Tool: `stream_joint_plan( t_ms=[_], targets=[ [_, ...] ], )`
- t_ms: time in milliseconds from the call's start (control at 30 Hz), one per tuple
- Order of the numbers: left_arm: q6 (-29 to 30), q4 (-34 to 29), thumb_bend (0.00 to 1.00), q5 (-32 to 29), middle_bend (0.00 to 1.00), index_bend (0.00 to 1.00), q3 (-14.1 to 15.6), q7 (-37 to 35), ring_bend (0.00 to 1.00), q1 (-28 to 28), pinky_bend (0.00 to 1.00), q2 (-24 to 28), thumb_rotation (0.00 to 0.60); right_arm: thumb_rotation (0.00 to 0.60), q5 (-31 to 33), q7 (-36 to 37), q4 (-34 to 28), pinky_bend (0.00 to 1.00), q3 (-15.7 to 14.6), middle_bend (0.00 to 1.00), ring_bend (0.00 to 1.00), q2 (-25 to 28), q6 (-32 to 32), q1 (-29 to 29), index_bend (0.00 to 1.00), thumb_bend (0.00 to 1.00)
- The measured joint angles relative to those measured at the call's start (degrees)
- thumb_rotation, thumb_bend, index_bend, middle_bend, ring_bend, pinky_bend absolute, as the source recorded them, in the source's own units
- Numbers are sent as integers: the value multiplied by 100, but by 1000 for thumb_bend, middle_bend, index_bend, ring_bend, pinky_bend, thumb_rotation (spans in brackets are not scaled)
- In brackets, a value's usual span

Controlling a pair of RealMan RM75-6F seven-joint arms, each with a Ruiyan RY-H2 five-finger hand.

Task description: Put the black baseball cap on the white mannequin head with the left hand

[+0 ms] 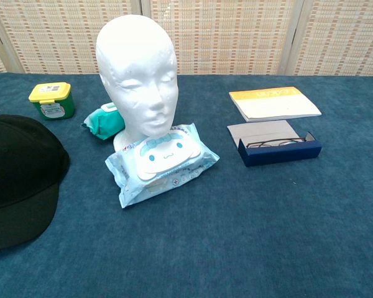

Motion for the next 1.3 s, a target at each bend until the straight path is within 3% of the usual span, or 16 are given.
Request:
stream_joint_plan(
  t_ms=[333,467,867,1300],
  targets=[
    [231,-5,516,56,458,538,44,-83,305,135,437,21,600,600,98,-222,-87,401,35,401,260,-5,-286,157,238,0],
    [339,-44,523,378,498,495,135,-293,373,161,527,71,600,600,88,-269,-114,401,13,401,260,-6,-309,166,238,0],
    [258,-187,868,1675,466,389,766,-1201,391,-12,584,343,600,600,117,-237,-89,401,8,401,260,2,-264,141,238,0],
    [-405,-52,888,2035,456,380,1059,-1576,380,-421,583,-95,600,600,161,-334,-85,401,11,401,260,-36,-291,150,238,0]
  ],
)
